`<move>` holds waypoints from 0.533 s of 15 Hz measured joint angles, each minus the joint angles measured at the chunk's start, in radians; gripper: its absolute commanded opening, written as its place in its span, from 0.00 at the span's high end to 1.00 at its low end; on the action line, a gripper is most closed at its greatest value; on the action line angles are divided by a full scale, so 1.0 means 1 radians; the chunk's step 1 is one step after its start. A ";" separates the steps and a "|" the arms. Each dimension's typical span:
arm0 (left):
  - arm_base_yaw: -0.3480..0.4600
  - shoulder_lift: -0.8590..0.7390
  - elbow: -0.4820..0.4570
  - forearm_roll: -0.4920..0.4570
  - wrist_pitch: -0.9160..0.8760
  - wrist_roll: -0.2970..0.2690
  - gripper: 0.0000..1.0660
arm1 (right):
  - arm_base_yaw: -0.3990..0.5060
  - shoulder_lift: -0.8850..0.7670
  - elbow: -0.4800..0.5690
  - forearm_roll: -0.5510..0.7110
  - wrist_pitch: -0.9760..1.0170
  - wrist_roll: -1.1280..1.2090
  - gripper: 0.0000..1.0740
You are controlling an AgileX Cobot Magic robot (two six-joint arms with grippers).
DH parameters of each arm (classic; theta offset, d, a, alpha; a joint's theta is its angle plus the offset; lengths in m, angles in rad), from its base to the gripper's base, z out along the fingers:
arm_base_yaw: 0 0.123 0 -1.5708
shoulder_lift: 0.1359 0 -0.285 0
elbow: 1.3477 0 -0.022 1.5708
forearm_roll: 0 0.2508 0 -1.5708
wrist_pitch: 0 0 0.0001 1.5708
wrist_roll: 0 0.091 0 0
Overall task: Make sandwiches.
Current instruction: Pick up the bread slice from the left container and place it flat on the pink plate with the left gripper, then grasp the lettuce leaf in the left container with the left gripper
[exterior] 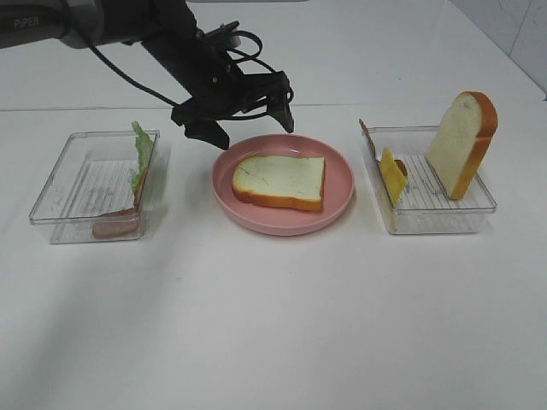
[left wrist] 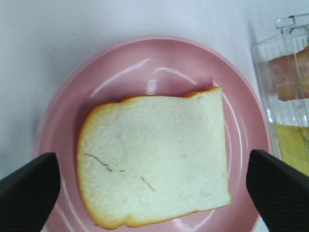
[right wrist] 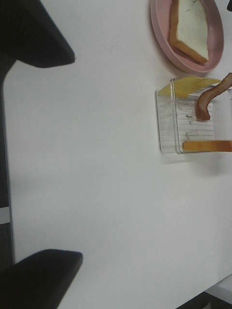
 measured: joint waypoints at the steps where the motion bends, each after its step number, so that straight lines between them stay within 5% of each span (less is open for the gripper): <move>1: -0.005 0.000 -0.059 0.063 0.066 -0.022 0.05 | 0.000 0.000 0.000 0.000 0.000 0.000 0.08; 6: -0.022 0.000 -0.406 0.233 0.337 -0.032 0.05 | 0.000 0.000 0.000 0.000 0.000 0.000 0.08; 8: -0.016 -0.035 -0.447 0.257 0.343 -0.028 0.05 | 0.000 0.000 0.000 0.000 0.000 0.000 0.08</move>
